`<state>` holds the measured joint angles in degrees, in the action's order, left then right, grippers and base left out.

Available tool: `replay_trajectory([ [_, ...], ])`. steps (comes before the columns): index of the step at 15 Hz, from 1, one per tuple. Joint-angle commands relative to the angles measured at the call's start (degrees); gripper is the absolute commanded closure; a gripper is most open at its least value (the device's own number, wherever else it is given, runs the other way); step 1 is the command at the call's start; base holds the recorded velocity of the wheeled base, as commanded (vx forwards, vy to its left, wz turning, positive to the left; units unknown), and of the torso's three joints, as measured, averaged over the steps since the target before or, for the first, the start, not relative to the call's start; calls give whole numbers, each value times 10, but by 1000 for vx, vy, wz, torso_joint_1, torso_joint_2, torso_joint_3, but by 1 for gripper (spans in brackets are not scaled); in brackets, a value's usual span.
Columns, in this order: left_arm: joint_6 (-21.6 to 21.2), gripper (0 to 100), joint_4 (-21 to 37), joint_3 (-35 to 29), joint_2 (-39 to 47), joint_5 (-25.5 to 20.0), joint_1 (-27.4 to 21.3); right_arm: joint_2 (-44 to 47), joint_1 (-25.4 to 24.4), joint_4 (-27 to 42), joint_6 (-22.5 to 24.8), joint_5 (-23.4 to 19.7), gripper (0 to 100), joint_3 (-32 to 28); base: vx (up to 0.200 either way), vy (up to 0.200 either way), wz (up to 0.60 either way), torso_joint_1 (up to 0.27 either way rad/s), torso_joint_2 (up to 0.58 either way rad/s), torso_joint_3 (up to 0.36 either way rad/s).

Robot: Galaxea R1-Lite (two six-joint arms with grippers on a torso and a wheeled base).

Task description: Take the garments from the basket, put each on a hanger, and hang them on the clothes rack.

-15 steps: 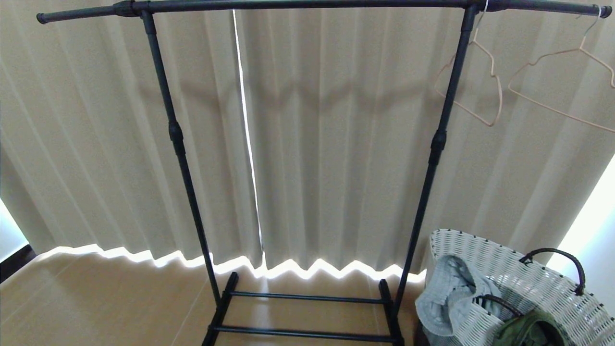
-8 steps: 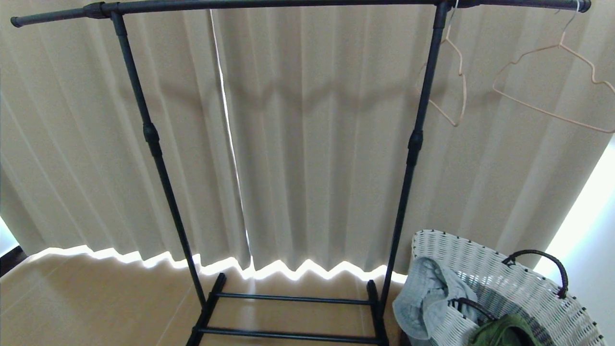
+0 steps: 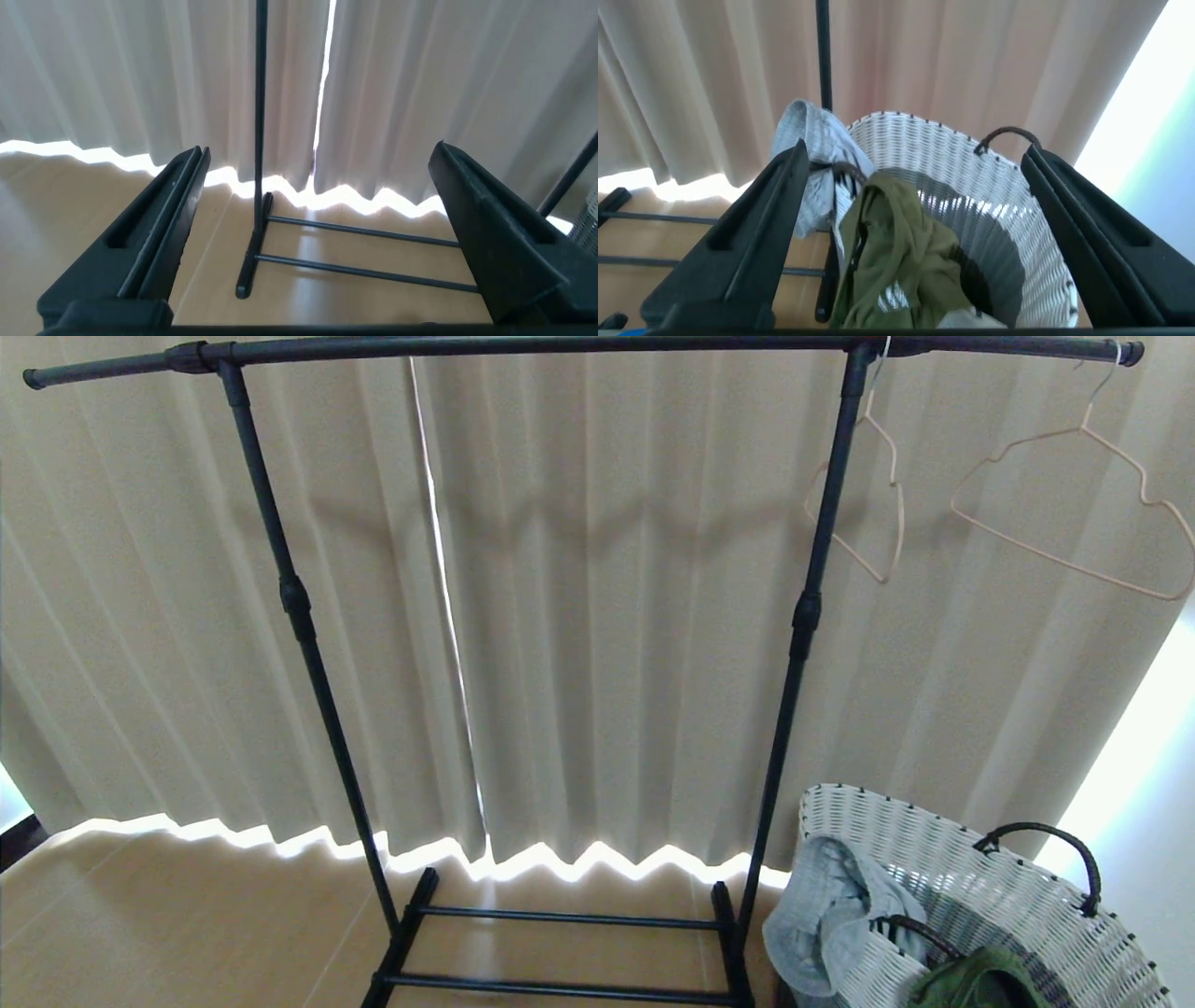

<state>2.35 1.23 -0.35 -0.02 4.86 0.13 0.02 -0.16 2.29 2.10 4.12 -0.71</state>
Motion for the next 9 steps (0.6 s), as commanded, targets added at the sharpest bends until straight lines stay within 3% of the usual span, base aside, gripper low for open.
replay_trajectory([
  [1, 1, 0, 0, 0, 0, 1, 0, 0, 0, 0, 0, 0, 0, 0, 0, 0, 0, 0, 0, 0],
  [5, 1, 0, 0, 0, 0, 1, 0, 0, 0, 3, 12, 3, 0, -2, 0, 0, 0, 0, 0, 0],
  [7, 1, 0, 0, 0, 0, 1, 0, 9, -3, 16, 85, 3, 0, -22, 0, 0, 0, 0, 0, 0],
  [9, 1, 0, 0, 0, 0, 1, 0, 69, -18, 74, 163, 4, 0, -67, 0, 0, 0, 0, 0, 0],
])
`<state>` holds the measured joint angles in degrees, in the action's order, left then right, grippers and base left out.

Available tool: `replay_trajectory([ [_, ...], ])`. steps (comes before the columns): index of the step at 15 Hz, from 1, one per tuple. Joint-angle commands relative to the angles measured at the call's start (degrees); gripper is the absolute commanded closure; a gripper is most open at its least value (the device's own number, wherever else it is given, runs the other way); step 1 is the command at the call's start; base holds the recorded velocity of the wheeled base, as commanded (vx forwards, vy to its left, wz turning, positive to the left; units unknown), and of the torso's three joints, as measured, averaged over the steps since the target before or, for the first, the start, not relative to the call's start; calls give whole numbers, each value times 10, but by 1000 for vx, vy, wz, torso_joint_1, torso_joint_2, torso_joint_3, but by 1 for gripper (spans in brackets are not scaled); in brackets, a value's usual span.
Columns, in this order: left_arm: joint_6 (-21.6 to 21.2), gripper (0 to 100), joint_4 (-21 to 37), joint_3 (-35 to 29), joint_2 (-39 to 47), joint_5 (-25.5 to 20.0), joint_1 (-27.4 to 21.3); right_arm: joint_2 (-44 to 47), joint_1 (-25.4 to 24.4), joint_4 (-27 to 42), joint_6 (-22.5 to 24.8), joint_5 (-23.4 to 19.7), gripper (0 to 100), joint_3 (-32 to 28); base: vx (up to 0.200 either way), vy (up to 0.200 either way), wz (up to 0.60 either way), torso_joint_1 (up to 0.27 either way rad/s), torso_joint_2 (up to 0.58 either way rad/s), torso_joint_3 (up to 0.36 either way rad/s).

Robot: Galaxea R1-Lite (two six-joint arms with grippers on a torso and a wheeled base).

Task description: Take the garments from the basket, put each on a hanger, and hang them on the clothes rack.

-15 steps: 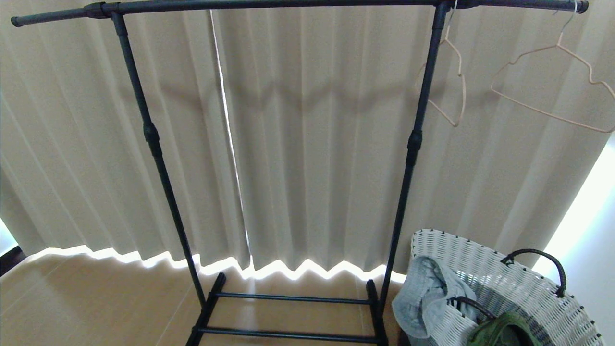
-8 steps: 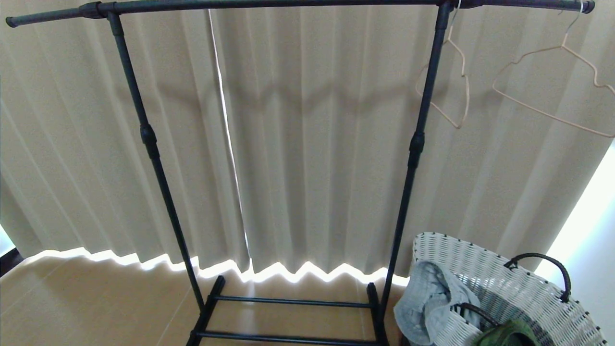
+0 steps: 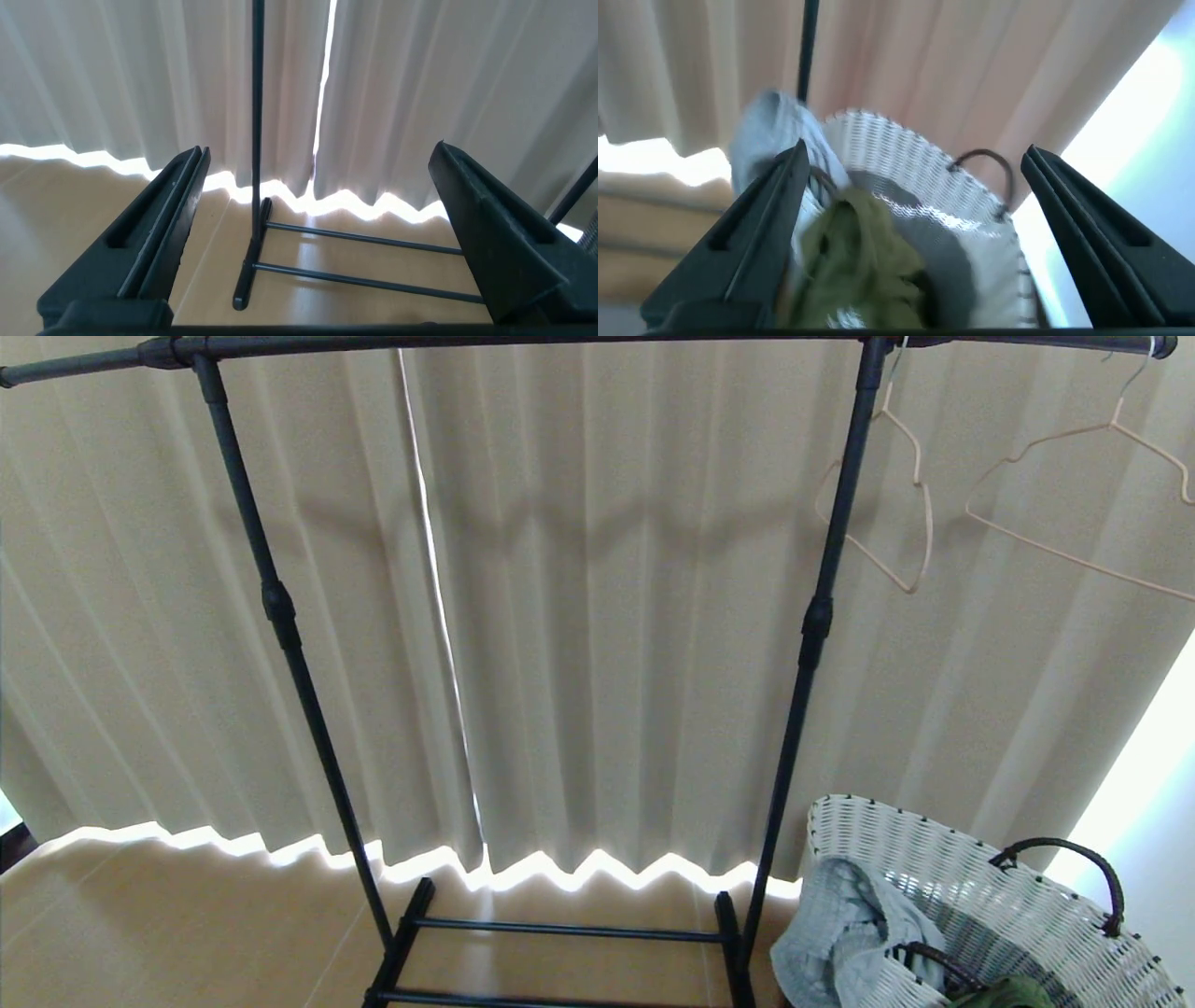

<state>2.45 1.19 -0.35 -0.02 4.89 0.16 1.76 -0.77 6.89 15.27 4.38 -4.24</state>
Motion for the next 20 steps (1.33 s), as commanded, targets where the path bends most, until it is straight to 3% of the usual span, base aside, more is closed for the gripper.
replay_trajectory([
  [1, 0, 0, 0, 0, 0, 0, 0, 92, -18, 46, 53, 2, 0, -40, 0, 0, 0, 0, 0, 0],
  [4, 0, 0, 0, 0, 0, 0, 0, 276, -19, 47, 75, 7, 0, -47, 0, 0, 0, 0, 0, 0],
  [7, 0, 0, 0, 0, 0, 0, 0, 478, -16, 33, 130, 40, 0, -73, 0, 0, 0, 0, 0, 0],
  [12, 0, 0, 0, 0, 0, 0, 0, 736, -14, -75, 196, 67, 0, -74, 0, 0, 0, 0, 0, 0],
  [15, 0, 0, 0, 0, 0, 0, 0, 821, -12, -130, 196, 85, 0, -75, 0, 0, 0, 0, 0, 0],
  [18, 0, 0, 0, 0, 0, 0, 0, 905, 8, -230, 198, 97, 0, -77, 0, 0, 0, 0, 0, 0],
  [20, 0, 0, 0, 0, 0, 0, 0, 927, 16, -251, 207, 100, 0, -76, 0, 0, 0, 0, 0, 0],
])
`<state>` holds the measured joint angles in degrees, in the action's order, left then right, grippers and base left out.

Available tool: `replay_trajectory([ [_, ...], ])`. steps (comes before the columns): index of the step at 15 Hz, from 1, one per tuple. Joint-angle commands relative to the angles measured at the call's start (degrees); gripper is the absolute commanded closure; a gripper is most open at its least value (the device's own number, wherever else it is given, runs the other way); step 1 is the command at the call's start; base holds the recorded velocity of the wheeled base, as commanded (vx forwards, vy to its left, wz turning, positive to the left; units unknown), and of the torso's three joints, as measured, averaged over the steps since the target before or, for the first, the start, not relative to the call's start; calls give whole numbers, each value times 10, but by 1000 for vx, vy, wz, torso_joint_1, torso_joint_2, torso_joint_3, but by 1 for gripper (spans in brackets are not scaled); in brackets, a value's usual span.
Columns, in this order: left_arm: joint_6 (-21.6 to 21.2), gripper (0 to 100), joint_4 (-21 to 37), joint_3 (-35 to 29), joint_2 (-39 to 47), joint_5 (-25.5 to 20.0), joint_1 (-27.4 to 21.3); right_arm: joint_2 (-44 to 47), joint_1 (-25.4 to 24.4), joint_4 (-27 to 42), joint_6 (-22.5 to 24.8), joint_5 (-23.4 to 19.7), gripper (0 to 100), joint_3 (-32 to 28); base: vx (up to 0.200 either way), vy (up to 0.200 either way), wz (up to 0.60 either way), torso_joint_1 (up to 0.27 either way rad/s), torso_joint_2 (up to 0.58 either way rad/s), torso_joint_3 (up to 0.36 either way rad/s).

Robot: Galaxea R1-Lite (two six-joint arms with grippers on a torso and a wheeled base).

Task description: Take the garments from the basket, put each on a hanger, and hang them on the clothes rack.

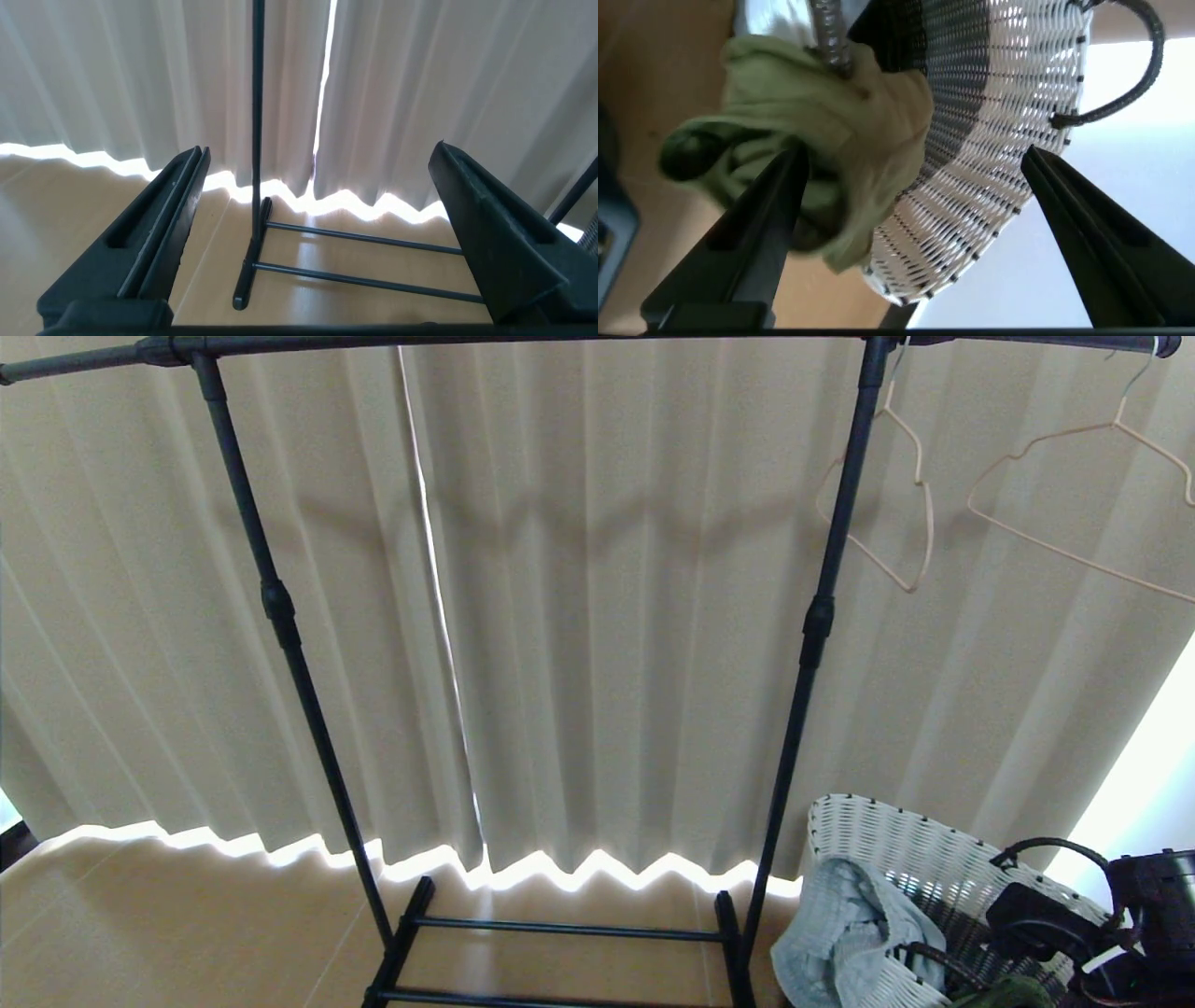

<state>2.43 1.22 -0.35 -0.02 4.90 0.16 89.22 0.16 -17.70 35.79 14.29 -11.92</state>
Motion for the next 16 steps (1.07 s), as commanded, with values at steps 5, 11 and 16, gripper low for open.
replay_trajectory([
  [5, 0, 0, 0, 0, 0, 0, 0, 55, 13, -8, 3, 1, 100, -1, 0, 0, 0, 0, 0, 0],
  [11, 0, 0, 0, 0, 0, 0, 0, -38, 15, -7, 2, 9, 100, 14, 0, 0, 0, 0, 0, 0],
  [16, 0, 0, 0, 0, 0, 0, 0, -203, 51, -1, 0, 0, 100, 15, 0, 0, 0, 0, 0, 0],
])
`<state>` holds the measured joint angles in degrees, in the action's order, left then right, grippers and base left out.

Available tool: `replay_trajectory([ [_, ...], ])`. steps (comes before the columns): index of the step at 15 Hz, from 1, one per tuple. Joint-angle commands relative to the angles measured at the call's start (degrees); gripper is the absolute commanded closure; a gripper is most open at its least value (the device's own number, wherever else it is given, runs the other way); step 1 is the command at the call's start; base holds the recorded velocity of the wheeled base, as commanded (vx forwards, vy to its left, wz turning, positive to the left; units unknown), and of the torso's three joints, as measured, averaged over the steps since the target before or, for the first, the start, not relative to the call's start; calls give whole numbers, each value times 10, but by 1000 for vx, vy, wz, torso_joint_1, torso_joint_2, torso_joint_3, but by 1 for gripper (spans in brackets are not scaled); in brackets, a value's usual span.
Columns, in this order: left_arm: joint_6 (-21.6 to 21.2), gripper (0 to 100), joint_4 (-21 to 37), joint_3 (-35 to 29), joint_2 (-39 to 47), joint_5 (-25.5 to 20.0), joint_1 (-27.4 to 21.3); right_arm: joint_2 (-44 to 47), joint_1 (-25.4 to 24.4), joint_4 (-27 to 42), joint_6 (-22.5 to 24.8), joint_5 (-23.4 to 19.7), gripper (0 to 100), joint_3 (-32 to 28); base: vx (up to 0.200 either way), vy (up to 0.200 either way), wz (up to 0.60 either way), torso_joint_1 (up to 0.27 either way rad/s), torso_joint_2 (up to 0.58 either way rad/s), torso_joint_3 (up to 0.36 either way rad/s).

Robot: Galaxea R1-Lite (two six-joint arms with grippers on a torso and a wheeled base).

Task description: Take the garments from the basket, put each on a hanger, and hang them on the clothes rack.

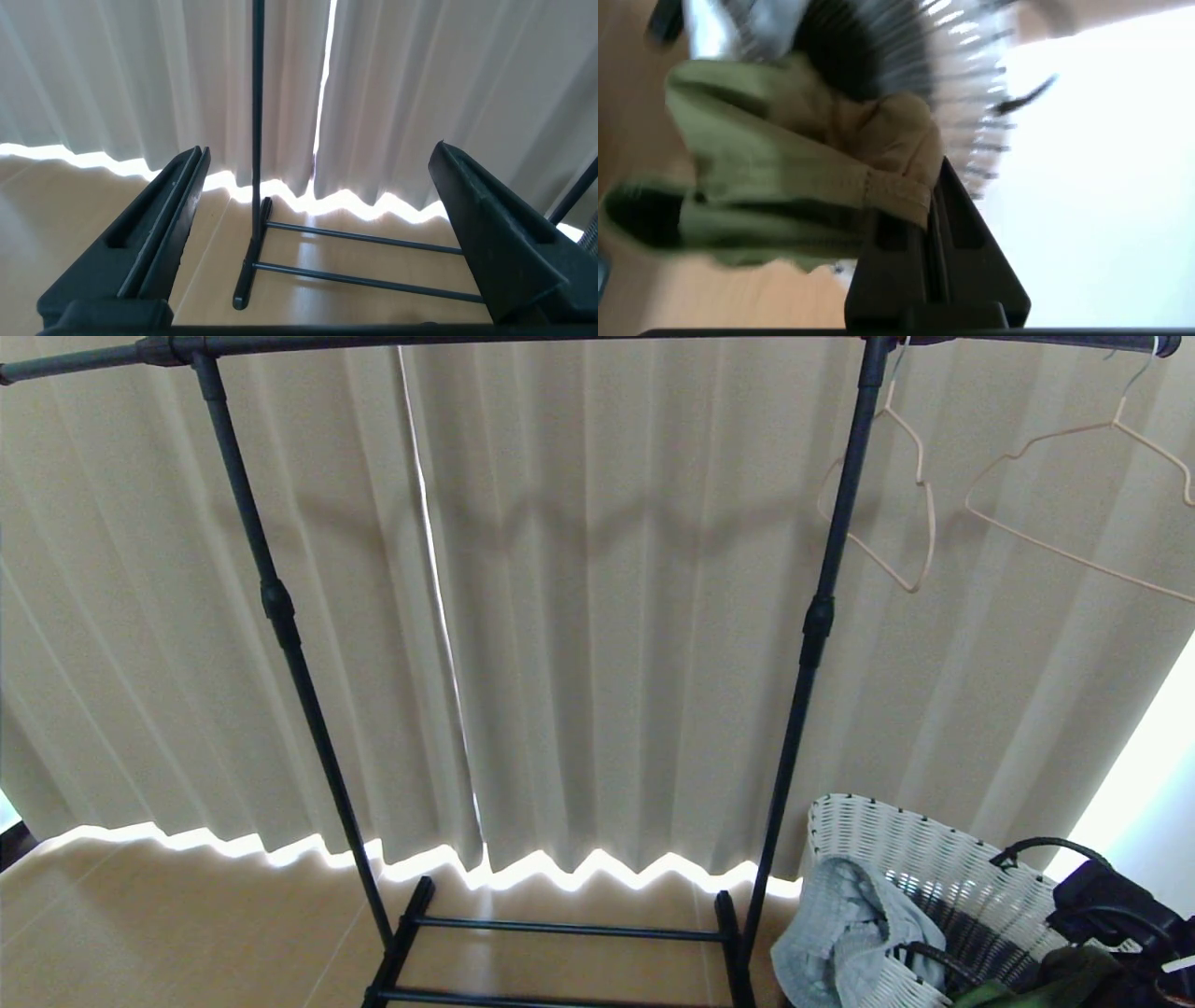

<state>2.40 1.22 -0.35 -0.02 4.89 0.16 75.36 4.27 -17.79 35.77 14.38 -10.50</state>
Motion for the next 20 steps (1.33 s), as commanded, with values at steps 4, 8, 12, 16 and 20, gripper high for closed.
replay_trajectory([
  [4, 2, 0, 0, 0, 0, 1, 0, -254, 12, 0, -56, -74, 100, -19, 0, 0, 0, 0, 0, 0],
  [8, 2, 0, 0, 0, 0, 1, 0, -283, 12, 0, -90, -74, 100, -28, -100, 0, 0, 0, 0, 1],
  [12, 2, 0, 0, 0, 0, 3, 0, -301, 12, 1, -91, -74, 100, -30, -200, 0, 0, 1, -1, 1],
  [16, 2, 0, 0, 0, 0, 2, 0, -309, 12, 1, -91, -74, 100, -31, -200, 0, 0, 4, 1, 4],
  [20, 2, 0, 0, 0, 0, 2, 0, -309, 12, 2, -91, -74, 100, -30, -50, 0, 0, 1, 1, 1],
])
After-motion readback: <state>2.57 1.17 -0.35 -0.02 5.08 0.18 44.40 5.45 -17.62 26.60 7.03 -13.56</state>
